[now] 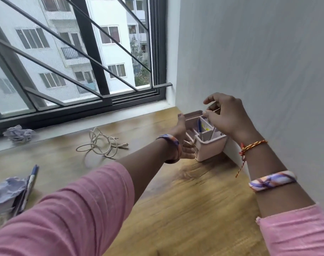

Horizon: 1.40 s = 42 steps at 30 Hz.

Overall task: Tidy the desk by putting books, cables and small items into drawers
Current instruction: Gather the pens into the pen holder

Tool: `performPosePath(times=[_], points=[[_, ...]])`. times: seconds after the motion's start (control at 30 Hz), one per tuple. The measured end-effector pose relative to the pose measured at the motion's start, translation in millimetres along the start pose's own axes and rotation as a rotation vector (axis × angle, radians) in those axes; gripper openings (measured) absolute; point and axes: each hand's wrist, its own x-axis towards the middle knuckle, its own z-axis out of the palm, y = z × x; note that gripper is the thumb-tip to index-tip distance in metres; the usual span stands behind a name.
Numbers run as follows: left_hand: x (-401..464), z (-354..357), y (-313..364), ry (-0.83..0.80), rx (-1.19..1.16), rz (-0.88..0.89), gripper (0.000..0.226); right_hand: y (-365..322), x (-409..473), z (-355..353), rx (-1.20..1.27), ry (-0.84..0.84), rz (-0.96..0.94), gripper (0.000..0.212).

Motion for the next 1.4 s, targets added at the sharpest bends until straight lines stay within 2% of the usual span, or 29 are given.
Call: performPosePath(times=[0.07, 0.13, 0.23, 0.3, 0.37, 0.43, 0.53, 0.67, 0.77, 0.87, 1.0, 1.1, 1.27, 1.4], points=[[0, -15, -2, 0.001, 0.095, 0.038, 0.086, -7, 0, 5, -0.003, 0.009, -0.03, 0.028], [-5, -35, -4, -0.018, 0.219, 0.084, 0.06, -16, 0, 11, 0.012, 0.008, -0.058, 0.027], [-16, -73, -5, -0.017, 0.344, 0.137, 0.03, -29, 5, 27, -0.004, -0.079, -0.075, 0.027], [-23, -97, -6, 0.044, 0.363, 0.169, 0.025, -31, 10, 43, -0.228, -0.221, -0.081, 0.026], [-29, -115, -7, 0.109, 0.361, 0.188, 0.024, -33, 12, 60, -0.675, -0.352, -0.163, 0.027], [-33, -128, -8, 0.146, 0.343, 0.197, 0.023, -39, 10, 77, -1.016, -0.448, -0.295, 0.028], [-34, -135, -10, 0.146, 0.336, 0.189, 0.023, -45, -2, 99, -1.281, -0.593, -0.464, 0.029], [-31, -131, -11, 0.103, 0.362, 0.188, 0.022, -42, -3, 111, -1.434, -0.714, -0.365, 0.034], [-34, -127, -10, 0.067, 0.463, 0.216, 0.021, -48, 0, 111, -1.408, -0.776, -0.291, 0.037], [-48, -142, -9, 0.058, 0.686, 0.245, 0.02, -62, -3, 114, -1.33, -0.763, -0.293, 0.034], [-77, -204, -11, 0.288, 1.144, 0.264, 0.034, -99, -16, 126, -1.031, -0.59, -0.54, 0.029], [-104, -260, -16, 0.54, 1.362, 0.161, 0.042, -132, -29, 151, -0.726, -0.484, -0.753, 0.028], [-161, -337, -27, 0.784, 1.189, 0.072, 0.042, -190, -50, 222, -0.376, -0.622, -0.976, 0.031], [-200, -380, -59, 0.952, 0.977, -0.018, 0.037, -232, -63, 266, -0.285, -0.765, -0.96, 0.058]])
